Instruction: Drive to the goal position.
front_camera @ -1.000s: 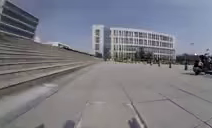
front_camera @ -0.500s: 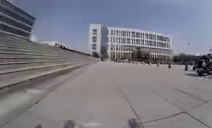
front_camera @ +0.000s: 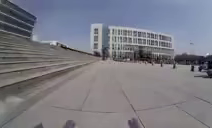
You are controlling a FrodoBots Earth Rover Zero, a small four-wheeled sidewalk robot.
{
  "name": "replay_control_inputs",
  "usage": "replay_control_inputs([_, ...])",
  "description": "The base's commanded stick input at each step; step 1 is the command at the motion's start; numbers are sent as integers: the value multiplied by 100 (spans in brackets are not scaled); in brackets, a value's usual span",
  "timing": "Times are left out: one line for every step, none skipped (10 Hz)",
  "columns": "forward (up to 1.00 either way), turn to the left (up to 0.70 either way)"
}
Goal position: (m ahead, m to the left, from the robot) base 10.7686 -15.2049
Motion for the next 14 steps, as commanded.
replay_control_inputs([100, 0])
replay_control_inputs([100, 0])
replay_control_inputs([100, 0])
replay_control_inputs([100, 0])
replay_control_inputs([100, 0])
replay_control_inputs([100, 0])
replay_control_inputs([100, -24])
replay_control_inputs([100, -27])
replay_control_inputs([100, -27])
replay_control_inputs([100, -27])
replay_control_inputs([100, -27])
replay_control_inputs([100, -27])
replay_control_inputs([100, -27])
replay_control_inputs([100, -27])
